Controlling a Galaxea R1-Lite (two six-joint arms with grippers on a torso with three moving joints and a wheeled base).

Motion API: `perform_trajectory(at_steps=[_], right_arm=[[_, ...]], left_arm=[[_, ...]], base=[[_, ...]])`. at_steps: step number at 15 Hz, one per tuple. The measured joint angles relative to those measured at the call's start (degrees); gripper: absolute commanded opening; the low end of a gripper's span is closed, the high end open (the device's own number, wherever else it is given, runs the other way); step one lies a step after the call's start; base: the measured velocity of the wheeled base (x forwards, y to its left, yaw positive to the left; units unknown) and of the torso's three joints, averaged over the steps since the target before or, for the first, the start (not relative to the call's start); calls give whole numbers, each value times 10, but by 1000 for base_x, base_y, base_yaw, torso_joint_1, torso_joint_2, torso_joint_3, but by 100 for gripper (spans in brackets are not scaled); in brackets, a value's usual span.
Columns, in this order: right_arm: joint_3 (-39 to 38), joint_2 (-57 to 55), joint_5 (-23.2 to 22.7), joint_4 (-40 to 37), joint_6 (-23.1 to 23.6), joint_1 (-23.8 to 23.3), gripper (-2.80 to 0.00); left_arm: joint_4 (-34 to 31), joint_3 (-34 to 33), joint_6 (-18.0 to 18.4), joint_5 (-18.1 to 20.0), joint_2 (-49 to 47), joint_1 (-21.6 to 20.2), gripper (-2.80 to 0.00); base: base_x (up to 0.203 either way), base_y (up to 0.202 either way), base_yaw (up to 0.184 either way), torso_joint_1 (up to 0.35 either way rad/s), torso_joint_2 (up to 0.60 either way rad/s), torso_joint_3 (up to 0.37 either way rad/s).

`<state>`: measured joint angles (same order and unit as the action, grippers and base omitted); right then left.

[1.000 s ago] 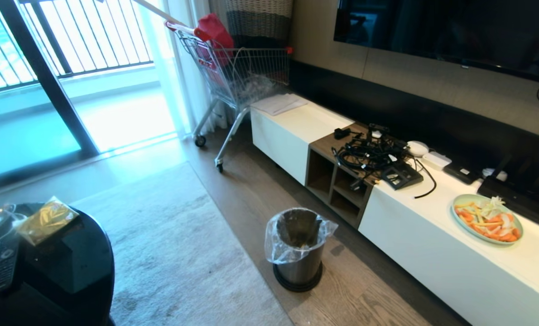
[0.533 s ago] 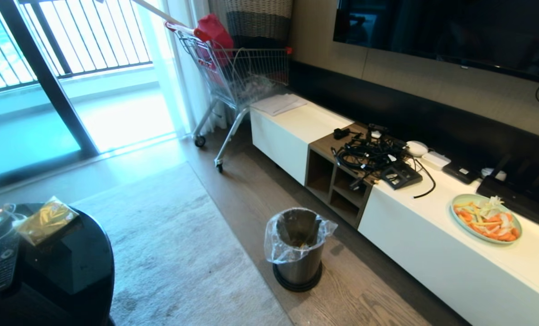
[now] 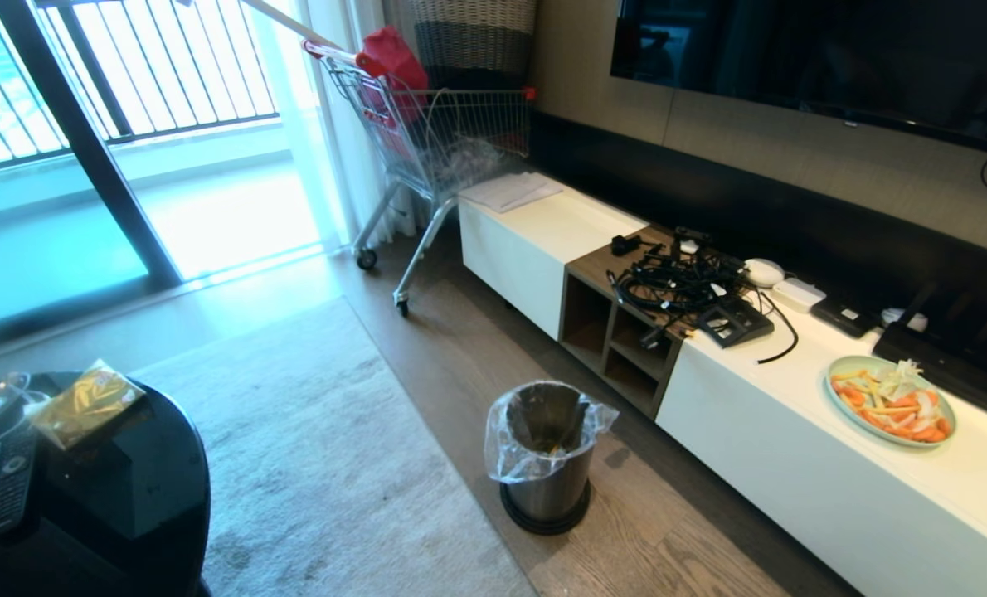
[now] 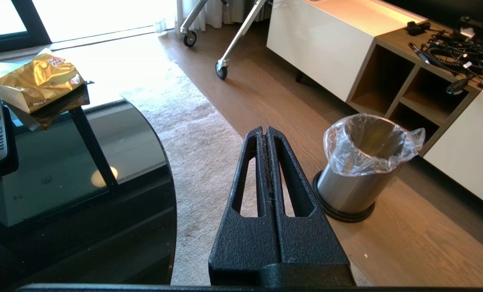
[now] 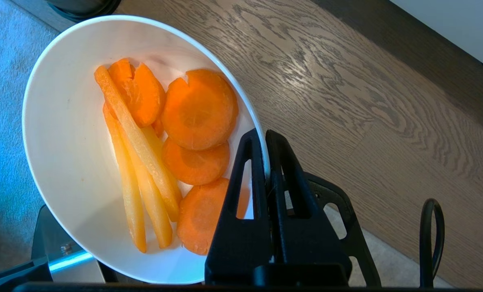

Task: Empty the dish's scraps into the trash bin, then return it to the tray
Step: Move the bowl over the trash can

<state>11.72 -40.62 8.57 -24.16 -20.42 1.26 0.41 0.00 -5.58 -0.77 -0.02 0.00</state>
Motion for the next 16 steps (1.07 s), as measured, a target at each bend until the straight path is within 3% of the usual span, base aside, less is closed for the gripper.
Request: perform_trajectory(at_steps=[12,16], right_arm=[[5,10,-1,-22,1,0,-280],[5,16,-1,-23,1,-1,-280]], left_arm=[[0,0,0,0,0,0,-280],[0,0,-1,0,0,0,-280]], base=[[0,0,0,0,0,0],[0,0,0,3,1,-130]])
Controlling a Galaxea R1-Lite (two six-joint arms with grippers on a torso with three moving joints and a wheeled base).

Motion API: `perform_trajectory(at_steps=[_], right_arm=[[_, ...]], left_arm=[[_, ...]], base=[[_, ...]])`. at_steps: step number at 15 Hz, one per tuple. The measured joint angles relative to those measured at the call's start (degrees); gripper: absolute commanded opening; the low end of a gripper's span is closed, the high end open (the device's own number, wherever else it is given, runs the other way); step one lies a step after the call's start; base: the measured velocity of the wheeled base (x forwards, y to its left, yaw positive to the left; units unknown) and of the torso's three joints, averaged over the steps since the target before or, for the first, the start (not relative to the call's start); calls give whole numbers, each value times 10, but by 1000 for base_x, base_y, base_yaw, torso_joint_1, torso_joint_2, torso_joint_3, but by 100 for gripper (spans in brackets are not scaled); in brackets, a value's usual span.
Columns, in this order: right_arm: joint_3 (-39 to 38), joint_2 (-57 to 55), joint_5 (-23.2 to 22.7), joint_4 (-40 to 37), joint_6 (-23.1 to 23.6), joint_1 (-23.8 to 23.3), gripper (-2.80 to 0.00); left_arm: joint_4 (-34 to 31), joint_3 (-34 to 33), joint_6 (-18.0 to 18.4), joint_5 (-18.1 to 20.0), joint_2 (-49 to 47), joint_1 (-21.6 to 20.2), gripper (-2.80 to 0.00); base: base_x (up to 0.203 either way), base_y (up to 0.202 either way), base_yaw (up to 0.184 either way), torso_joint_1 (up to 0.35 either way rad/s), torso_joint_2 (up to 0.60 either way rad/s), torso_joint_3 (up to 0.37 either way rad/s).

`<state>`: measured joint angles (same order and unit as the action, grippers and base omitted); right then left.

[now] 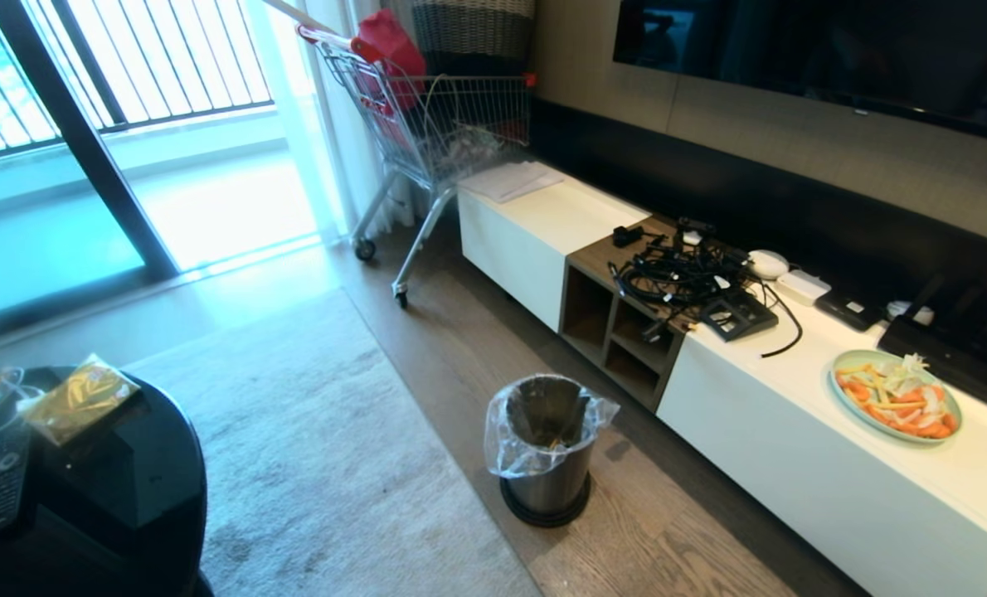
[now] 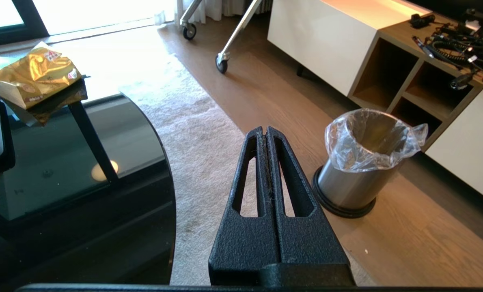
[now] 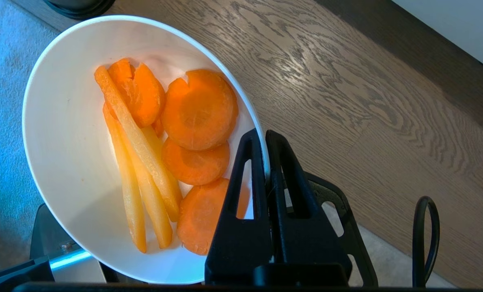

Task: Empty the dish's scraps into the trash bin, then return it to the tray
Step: Move the bowl over the trash can

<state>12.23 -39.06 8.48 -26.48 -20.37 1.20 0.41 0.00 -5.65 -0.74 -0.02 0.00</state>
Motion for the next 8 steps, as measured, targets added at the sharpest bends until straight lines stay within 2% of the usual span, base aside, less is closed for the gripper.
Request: perform_trajectory(at_steps=[8], right_arm=[[-1,1,0,-1,3,0,-280]], left_arm=[[0,0,-1,0,0,0,-280]], base=[[0,0,0,4,2,-193]])
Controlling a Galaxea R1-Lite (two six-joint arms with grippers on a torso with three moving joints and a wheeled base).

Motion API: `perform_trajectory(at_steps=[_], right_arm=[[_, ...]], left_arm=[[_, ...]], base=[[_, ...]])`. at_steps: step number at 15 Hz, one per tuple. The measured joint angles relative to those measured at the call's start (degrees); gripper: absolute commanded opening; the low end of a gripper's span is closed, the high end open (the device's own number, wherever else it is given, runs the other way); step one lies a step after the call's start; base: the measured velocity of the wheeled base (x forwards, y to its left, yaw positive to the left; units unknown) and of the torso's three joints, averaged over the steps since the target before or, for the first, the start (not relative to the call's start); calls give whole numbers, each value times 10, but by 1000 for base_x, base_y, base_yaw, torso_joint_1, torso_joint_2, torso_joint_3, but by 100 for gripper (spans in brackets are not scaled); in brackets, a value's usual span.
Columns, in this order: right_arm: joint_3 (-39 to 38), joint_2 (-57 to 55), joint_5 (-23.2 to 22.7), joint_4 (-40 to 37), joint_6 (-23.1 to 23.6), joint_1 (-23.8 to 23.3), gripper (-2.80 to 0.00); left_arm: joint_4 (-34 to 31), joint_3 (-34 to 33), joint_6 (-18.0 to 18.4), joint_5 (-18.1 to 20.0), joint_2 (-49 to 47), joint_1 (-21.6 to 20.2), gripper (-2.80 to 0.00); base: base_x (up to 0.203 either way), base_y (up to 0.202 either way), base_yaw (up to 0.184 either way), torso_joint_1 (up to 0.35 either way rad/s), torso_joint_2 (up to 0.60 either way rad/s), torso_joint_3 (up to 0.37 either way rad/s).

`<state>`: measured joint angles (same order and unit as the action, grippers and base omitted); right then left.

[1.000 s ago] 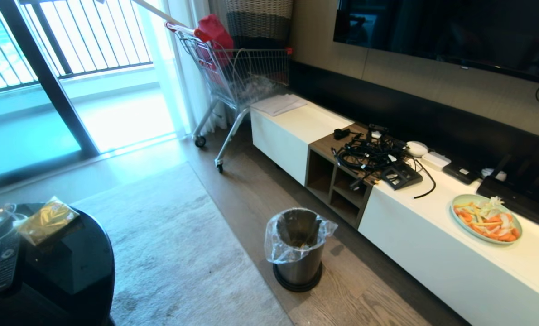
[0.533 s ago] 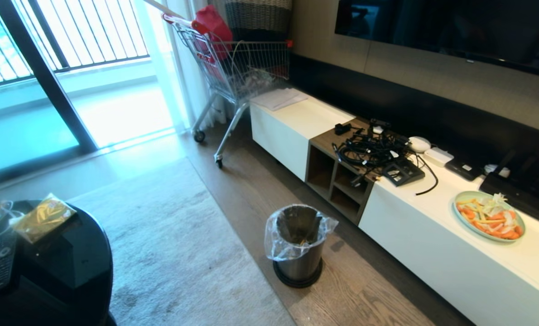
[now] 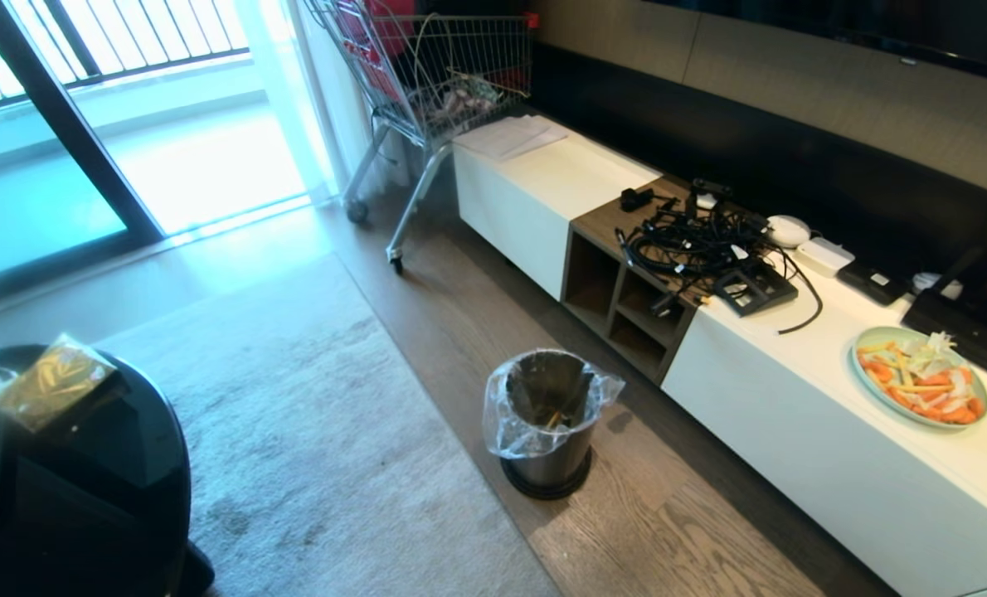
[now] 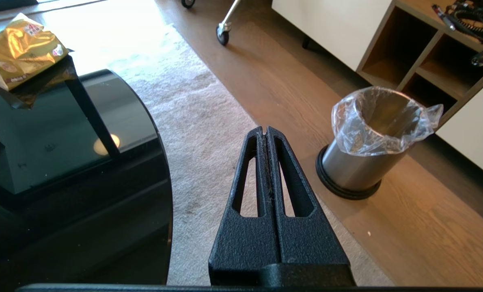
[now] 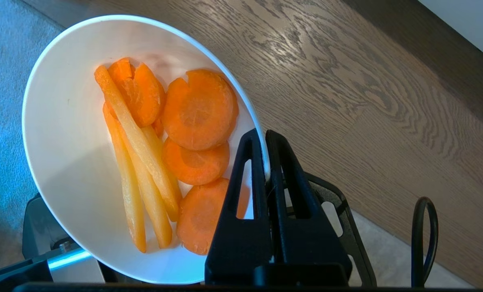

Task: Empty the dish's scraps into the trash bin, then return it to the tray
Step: Move the bowl over the trash can

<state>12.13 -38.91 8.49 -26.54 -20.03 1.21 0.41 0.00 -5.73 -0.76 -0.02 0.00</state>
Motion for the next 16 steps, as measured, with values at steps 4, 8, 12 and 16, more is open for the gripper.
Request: perform_trajectory(at_steps=[4,8,12,16], right_arm=[[2,0,0,-7,2,0,-280],[3,0,0,-8,4,0,-280],[3,0,0,-8,5,0,-280],[3,0,0,-9,12,0,-280]], left_arm=[[0,0,0,0,0,0,-280],[0,0,0,0,0,0,-280],[0,0,-1,0,0,0,-280],[0,0,-1,0,0,0,-280]], base=[[0,0,0,1,2,-197],[0,0,0,1,2,-196],[0,0,0,1,5,-198],[0,0,0,2,5,-196]])
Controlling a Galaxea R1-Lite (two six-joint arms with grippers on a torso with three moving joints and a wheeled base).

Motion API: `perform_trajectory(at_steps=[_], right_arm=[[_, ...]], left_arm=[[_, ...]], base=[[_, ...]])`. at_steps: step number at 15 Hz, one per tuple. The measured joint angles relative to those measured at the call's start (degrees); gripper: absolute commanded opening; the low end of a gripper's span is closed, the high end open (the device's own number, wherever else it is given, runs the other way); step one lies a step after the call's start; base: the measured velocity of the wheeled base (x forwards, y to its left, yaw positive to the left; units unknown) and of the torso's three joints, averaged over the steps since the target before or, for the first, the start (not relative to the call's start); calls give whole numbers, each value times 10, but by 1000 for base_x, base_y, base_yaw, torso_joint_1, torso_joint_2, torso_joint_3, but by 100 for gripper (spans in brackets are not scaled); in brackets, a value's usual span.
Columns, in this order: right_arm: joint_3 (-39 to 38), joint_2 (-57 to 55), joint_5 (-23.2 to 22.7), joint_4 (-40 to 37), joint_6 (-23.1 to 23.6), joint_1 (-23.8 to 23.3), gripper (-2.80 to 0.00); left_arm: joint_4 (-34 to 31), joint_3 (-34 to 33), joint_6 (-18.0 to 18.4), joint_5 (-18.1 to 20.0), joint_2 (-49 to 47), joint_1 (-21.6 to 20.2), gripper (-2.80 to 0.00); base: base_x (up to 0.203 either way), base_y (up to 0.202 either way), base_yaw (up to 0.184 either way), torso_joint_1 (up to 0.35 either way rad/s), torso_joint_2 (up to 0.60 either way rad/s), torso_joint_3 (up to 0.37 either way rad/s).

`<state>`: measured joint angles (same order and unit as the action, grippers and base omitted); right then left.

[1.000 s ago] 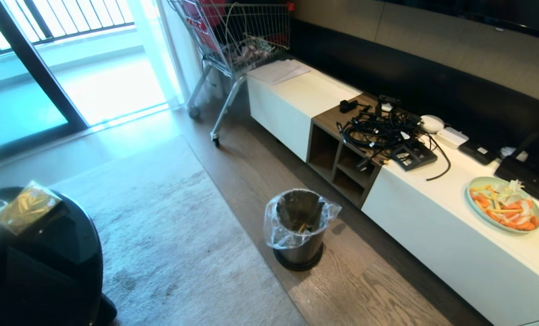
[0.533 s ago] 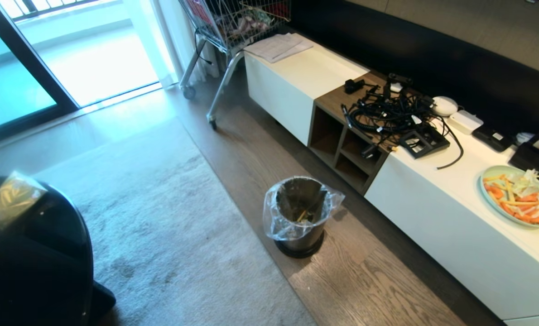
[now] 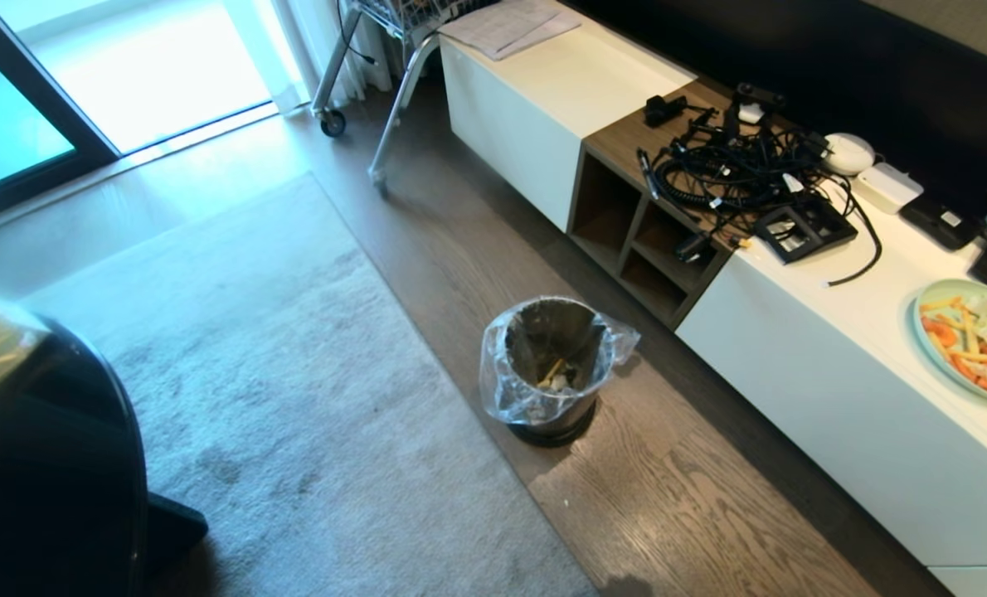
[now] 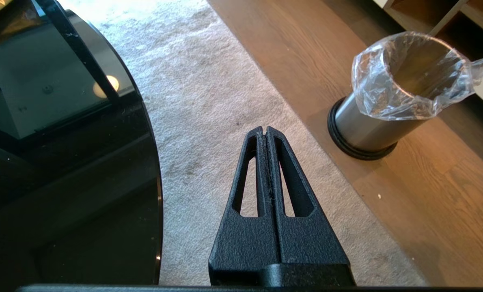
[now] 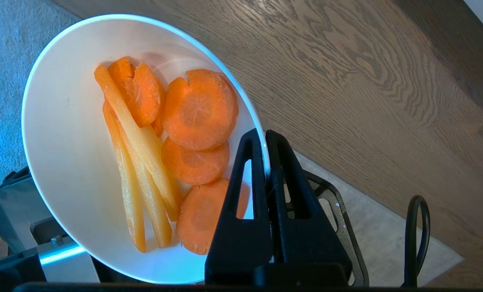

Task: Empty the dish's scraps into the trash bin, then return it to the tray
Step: Move the bowl over the trash can

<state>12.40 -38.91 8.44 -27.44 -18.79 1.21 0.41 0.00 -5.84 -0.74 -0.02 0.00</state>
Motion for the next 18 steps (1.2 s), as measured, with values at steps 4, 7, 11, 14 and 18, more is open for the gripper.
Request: perform_trajectory(at_steps=[4,7,11,14,18], right_arm=[[0,1,0,0,0,0,-280],[0,2,0,0,-1,0,-280],[0,3,0,0,-1,0,-280],[0,3,0,0,-1,0,-280],[0,3,0,0,-1,0,-280]], left_arm=[[0,0,0,0,0,0,-280],[0,0,0,0,0,0,-280],[0,0,0,0,0,0,-280],[0,0,0,0,0,0,-280],[0,0,0,0,0,0,-280]], base=[[0,0,0,4,5,-196],[0,0,0,2,1,-201],[0,0,0,3,3,-196],[0,0,0,1,2,-193],[0,0,0,1,-1,-122]])
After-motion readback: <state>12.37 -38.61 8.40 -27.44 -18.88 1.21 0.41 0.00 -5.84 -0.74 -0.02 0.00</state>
